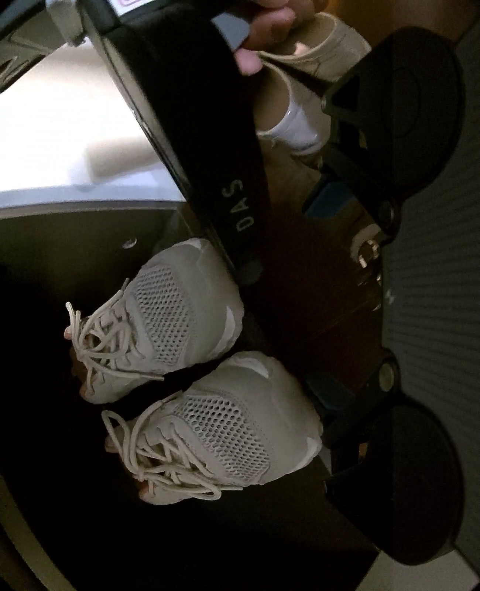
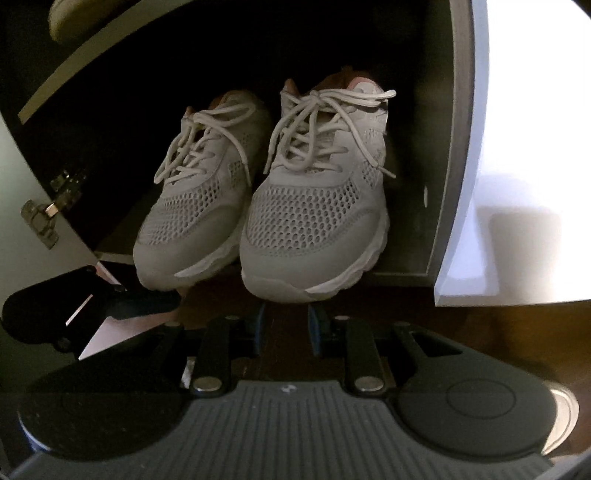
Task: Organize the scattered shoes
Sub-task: 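Lower the sneakers onto the shelf below the beige slippers and open, then pull both tools back out of the cabinet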
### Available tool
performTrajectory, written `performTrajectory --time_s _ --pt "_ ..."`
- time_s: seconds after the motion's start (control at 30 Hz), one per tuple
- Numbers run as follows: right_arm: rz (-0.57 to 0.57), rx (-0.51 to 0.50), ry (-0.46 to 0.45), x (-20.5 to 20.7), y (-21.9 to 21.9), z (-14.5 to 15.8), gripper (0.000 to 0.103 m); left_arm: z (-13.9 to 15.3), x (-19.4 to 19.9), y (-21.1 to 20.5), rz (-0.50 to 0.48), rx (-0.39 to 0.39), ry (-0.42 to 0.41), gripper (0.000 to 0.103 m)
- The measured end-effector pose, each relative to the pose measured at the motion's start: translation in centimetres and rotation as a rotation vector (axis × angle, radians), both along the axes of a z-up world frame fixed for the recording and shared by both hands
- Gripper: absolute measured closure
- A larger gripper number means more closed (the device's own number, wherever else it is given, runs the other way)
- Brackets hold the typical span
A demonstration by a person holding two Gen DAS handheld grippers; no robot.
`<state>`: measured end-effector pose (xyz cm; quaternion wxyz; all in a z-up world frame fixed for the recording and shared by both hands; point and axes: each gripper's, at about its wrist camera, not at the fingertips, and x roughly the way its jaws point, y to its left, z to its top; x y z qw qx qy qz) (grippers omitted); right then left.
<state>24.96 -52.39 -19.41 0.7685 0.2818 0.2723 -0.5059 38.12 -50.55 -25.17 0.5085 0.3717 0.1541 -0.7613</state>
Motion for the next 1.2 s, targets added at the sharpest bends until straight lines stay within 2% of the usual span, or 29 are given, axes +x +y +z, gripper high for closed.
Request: performTrajectory --time_s 0.2,0.33,0.47,0.6,0.63,0.73,0.8,0.9,1.0,1.07,1.1,1.17,1.2 --pt "-0.038 -0.005 -0.017 0.5 -2.1 -0.2 0.082 -0.9 -0.3 -1.4 0.005 0.003 0.009 0.010" --pt "-0.065 -0.014 -0.014 0.4 -2.2 -0.4 0.075 -1.8 -0.6 -0.8 0.017 0.001 -0.008 0.010" --pt "-0.097 -0.038 0.028 -0.9 0.2 1.0 0.068 -1.5 -0.2 1.6 0.059 0.048 -0.011 0.010" --pt "-0.117 -0.066 0.079 -1.7 3.5 3.9 0.059 0.0 0.9 5.2 0.175 0.084 0.027 0.010" --pt "-0.108 -0.083 0.084 -1.6 4.3 4.7 0.054 0.7 1.1 6.5 0.218 0.083 0.031 0.010" --pt "-0.080 -0.151 0.126 -0.7 6.4 6.8 0.027 2.8 1.2 8.9 0.340 0.029 0.018 0.009" --pt "-0.100 -0.207 0.147 -0.2 7.6 7.6 0.026 4.1 1.1 10.0 0.417 -0.001 0.030 0.009" --pt "-0.150 -0.240 0.084 -1.0 9.3 7.9 0.025 6.8 0.2 11.9 0.510 -0.024 0.037 0.009" --pt "-0.199 -0.216 -0.010 -3.1 11.7 8.9 0.023 10.2 -0.6 14.2 0.551 -0.031 0.015 0.009" --pt "-0.215 -0.193 -0.038 -4.3 13.1 10.4 0.021 13.8 -0.9 16.1 0.573 -0.047 0.017 0.008" --pt "-0.219 -0.177 -0.038 -4.6 13.5 11.2 0.020 16.6 -1.3 17.1 0.582 -0.060 0.020 0.008" --pt "-0.216 -0.179 -0.044 -5.1 14.7 13.9 0.017 19.9 -1.5 17.6 0.596 -0.081 0.023 0.008" --pt "-0.212 -0.188 -0.048 -5.2 15.2 15.1 0.015 22.6 -1.8 18.4 0.600 -0.114 0.026 0.008"
